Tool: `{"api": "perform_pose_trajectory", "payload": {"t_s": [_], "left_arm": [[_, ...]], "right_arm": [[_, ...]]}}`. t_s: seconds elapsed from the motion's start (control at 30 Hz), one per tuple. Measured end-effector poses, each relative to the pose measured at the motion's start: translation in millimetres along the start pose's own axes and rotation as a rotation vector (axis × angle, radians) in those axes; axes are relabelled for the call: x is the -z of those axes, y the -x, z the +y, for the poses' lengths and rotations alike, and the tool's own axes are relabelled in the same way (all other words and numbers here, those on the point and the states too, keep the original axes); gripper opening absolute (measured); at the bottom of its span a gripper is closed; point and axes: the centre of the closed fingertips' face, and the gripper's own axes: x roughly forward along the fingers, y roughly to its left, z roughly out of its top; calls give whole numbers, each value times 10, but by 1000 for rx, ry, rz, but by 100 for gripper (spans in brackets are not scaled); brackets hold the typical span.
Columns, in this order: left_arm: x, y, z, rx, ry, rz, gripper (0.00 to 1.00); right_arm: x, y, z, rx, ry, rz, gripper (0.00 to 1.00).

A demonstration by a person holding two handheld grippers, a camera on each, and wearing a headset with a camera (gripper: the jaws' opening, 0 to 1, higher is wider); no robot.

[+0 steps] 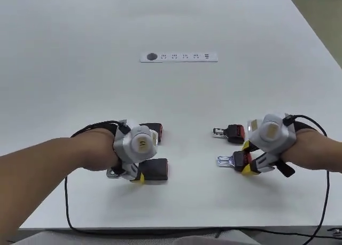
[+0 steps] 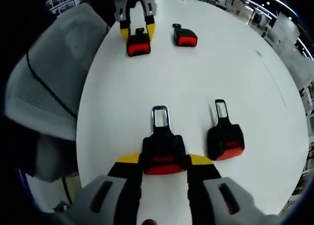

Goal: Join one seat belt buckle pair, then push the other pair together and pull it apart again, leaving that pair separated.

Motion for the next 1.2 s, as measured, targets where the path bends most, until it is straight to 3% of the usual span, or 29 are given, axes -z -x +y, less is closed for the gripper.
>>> {"api": "perform_pose_trajectory", "payload": {"t_s": [0.13, 0.43, 0.5, 0.57, 1.0, 1.2], "left_arm": [[2, 0, -5, -5, -1, -3, 32], [2, -5, -7, -10, -1, 19, 32], [4, -3, -8, -13, 8, 18, 32], [8, 2, -12, -12, 4, 9, 32], [6, -7, -16, -14, 1, 28, 32], [9, -5, -13, -21, 12, 31, 32]], "right_arm": [[-251, -110, 117, -8, 18, -46, 36], [-710, -291, 269, -9, 51, -89, 36], [-771, -319, 289, -8, 45, -74, 36], [-816, -339, 333, -19, 91, -66, 36], [-1125, -487, 403, -17, 61, -46, 36], [-1169, -495, 402, -15, 54, -49, 36]]}}
